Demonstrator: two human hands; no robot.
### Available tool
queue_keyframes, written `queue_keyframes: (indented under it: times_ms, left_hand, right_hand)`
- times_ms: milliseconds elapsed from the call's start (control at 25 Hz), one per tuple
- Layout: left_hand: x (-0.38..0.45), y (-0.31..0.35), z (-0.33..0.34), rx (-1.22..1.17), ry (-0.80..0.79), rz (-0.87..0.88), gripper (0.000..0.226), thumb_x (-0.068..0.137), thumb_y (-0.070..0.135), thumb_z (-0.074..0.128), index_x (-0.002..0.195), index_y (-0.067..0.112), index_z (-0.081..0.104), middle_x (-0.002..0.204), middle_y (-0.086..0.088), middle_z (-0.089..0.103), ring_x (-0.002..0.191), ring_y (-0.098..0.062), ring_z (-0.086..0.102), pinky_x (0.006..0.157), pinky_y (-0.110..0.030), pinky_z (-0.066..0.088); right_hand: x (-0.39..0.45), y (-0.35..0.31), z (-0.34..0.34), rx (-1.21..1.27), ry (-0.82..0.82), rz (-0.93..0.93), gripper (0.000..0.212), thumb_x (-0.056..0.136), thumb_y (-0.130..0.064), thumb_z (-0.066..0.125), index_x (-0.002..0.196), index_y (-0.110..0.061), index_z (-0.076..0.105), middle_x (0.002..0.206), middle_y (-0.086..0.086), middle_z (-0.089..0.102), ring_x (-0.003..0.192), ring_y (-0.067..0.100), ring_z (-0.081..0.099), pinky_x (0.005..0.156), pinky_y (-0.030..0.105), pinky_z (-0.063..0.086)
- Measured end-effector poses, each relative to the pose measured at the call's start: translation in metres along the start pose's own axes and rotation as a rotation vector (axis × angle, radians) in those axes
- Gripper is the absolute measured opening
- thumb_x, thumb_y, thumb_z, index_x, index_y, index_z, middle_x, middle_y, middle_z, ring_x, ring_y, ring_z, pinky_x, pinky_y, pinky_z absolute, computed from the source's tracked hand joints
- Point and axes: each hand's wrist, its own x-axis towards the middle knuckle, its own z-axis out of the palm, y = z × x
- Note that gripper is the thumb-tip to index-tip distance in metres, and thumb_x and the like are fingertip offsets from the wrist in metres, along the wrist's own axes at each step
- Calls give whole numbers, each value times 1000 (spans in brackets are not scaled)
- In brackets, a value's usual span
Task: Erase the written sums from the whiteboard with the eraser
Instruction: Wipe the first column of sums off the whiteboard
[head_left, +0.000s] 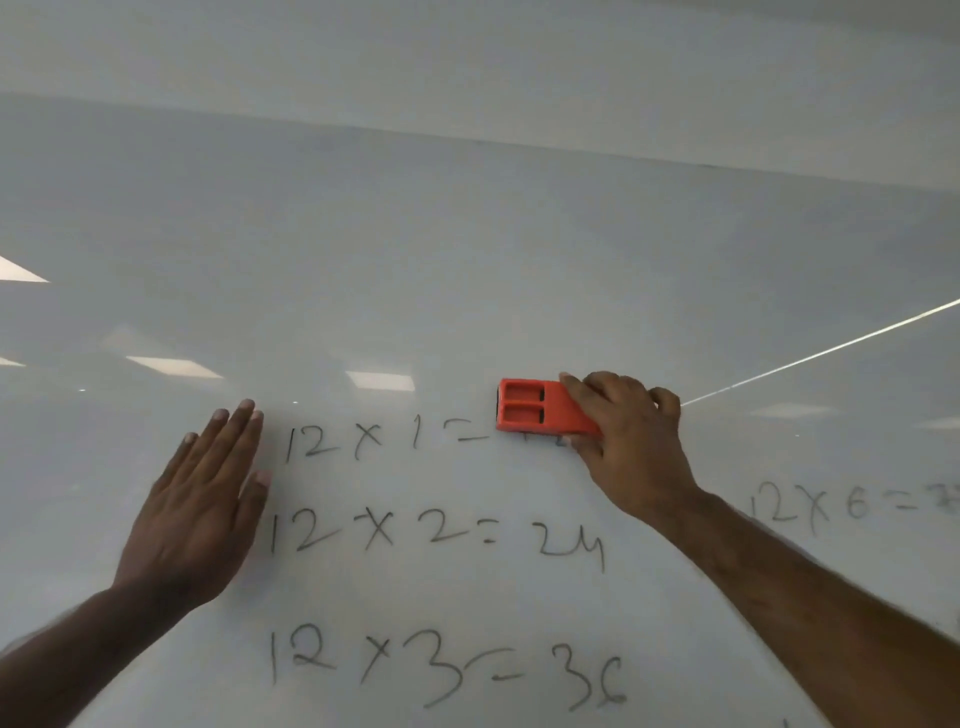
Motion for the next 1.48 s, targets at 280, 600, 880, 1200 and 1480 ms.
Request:
queue_keyframes:
  times_ms: [280, 600, 880, 1200, 1480]
  left_hand:
    - [-15, -22, 35, -24, 48, 55, 65, 106, 45, 18, 164, 16, 13, 172, 1, 8, 159, -15, 5, 128, -30, 1]
    - [-18, -23, 35, 17, 65, 169, 68, 105, 47, 18, 161, 10, 24, 171, -3, 17, 158, -17, 11, 129, -34, 5]
    - [-17, -23, 35, 23, 69, 174, 68, 105, 46, 19, 161, 8, 22, 171, -5, 14, 158, -16, 8, 129, -33, 4]
    - [-19, -19, 36, 33, 98, 169, 70, 104, 46, 20, 161, 4, 21, 170, -10, 16, 158, -19, 10, 129, -36, 7]
    - [-17, -19, 36, 38, 97, 153, 70, 103, 44, 24, 160, 3, 22, 170, -10, 17, 159, -16, 7, 129, -33, 5]
  right_hand:
    - [-67, 8, -3, -52, -3, -195, 55, 87, -37, 49, 141, -23, 51, 123, -2, 57, 118, 20, 51, 92, 36, 25]
    - [-4, -3, 12, -37, 72, 118, 61, 79, -37, 61, 137, -20, 57, 115, 3, 58, 106, 27, 56, 88, 36, 24]
    - [-63, -4, 2, -93, 11, -169, 57, 90, -41, 47, 143, -20, 51, 120, 1, 57, 113, 22, 53, 91, 37, 25]
    - [3, -36, 21, -67, 98, 61, 63, 79, -39, 63, 138, -19, 56, 114, 3, 58, 104, 27, 55, 87, 36, 24]
    - [-34, -36, 9, -136, 27, -261, 59, 88, -43, 48, 142, -20, 52, 119, 1, 57, 111, 24, 56, 89, 39, 27]
